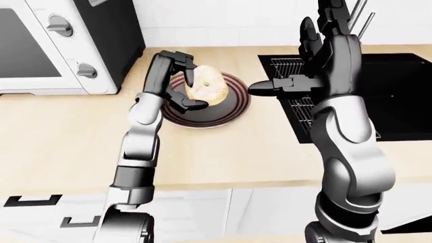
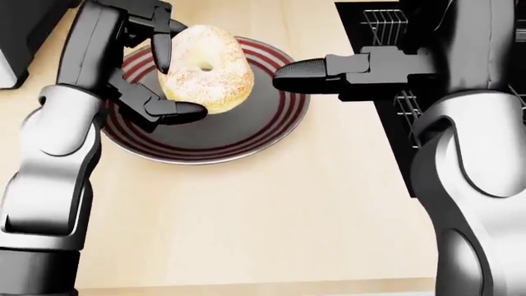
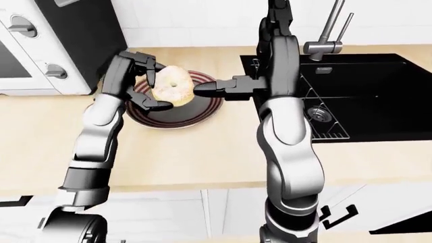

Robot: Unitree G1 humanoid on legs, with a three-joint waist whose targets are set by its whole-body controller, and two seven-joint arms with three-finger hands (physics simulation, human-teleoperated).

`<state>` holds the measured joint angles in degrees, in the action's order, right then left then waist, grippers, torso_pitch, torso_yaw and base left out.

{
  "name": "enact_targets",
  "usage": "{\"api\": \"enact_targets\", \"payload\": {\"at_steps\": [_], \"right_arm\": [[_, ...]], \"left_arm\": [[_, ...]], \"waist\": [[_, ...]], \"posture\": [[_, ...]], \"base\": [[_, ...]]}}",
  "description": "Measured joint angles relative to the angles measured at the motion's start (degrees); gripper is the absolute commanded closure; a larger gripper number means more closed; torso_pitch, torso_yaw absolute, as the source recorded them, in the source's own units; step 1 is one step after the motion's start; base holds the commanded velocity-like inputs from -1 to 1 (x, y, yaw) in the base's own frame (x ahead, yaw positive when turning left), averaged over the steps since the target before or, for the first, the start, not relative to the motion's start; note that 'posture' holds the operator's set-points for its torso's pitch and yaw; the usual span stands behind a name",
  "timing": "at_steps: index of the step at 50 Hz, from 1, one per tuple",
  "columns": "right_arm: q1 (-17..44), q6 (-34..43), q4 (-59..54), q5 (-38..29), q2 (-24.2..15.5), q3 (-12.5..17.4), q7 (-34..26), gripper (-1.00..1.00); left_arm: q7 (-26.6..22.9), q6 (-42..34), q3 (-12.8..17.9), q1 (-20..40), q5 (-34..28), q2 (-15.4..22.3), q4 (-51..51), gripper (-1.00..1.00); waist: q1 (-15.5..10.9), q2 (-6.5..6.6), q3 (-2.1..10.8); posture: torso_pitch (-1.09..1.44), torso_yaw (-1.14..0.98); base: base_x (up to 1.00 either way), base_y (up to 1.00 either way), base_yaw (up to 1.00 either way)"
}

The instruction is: Place the pastries on the plates.

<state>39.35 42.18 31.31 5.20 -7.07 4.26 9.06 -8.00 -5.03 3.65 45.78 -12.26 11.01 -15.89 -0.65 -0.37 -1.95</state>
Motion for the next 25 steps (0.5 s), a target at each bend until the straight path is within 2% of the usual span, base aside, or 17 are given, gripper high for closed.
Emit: {"api": "enact_targets", "payload": {"at_steps": [12,13,18,20,25], "right_arm": [[-0.17,-0.04,0.00,-0.21,0.07,0.04,-0.06,-1.00],[-0.15,0.00,0.06,-0.21,0.07,0.04,-0.06,-1.00],[-0.19,-0.07,0.08,-0.27,0.08,-0.02,-0.10,-1.00],[-0.20,-0.06,0.07,-0.27,0.09,0.02,-0.13,-1.00],[-0.27,-0.18,-0.10,-0.25,0.07,0.12,-0.15,-1.00]], "left_arm": [[1.15,2.48,0.00,0.23,-2.52,0.09,-2.78,1.00],[1.13,2.47,0.04,0.17,-2.65,0.13,-2.66,0.90],[0.86,2.06,0.19,-0.11,-3.10,0.30,-1.92,0.68],[0.81,1.90,0.25,-0.15,-3.19,0.31,-1.70,0.47],[0.41,1.50,0.18,-0.20,-3.23,0.31,-1.23,0.35]], "waist": [[0.11,-0.01,0.14],[0.12,0.00,0.15],[0.11,0.03,0.20],[0.11,0.03,0.20],[0.11,0.03,0.17]], "posture": [[0.00,0.00],[0.00,0.00],[0.00,0.00],[0.00,0.00],[0.00,0.00]], "base": [[0.00,0.00,0.00],[0.00,0.00,0.00],[0.00,0.00,0.00],[0.00,0.00,0.00],[0.00,0.00,0.00]]}}
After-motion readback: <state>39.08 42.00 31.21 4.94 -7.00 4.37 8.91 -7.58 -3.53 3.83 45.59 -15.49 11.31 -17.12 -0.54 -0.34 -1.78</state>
